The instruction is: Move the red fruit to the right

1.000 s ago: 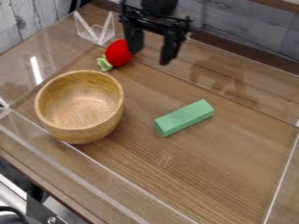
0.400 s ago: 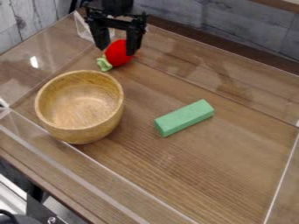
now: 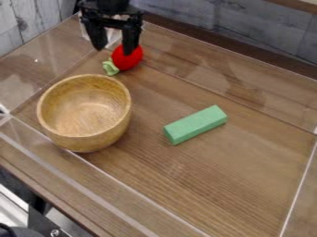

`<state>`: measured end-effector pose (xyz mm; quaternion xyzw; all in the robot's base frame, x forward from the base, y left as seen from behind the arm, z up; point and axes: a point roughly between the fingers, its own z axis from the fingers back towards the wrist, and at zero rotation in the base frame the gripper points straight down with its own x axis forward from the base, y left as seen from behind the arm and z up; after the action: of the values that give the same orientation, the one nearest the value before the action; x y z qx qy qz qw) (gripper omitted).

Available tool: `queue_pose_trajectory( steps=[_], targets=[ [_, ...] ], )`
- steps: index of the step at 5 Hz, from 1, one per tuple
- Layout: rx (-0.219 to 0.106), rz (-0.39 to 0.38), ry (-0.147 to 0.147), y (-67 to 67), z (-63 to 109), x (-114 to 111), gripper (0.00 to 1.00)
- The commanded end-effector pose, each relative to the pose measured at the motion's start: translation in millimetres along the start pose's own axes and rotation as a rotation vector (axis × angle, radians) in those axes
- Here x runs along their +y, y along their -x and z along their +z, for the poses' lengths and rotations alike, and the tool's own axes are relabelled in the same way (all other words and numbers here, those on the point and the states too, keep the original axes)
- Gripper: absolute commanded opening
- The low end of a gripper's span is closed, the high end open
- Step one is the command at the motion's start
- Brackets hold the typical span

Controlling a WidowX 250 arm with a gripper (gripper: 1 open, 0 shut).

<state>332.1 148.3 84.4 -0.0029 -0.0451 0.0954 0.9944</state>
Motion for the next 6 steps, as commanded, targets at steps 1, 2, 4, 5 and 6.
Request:
queue_pose_trajectory(
  steps=[1,2,4,5,6],
  targets=[
    [-0.087,-0.008,-0.014,-19.1,10.8,-1.2,1.00],
    [-0.107,-0.044,-0.006,-32.4,14.5,5.5,1.00],
    [-0.132,-0.081,0.001,-44.5,11.6,19.6,1.00],
    [-0.136,-0.086,0.005,-43.2,5.0,23.5,1.00],
    [-0.144,-0.038,-0.004,-43.5,3.9,24.6,1.00]
  ],
)
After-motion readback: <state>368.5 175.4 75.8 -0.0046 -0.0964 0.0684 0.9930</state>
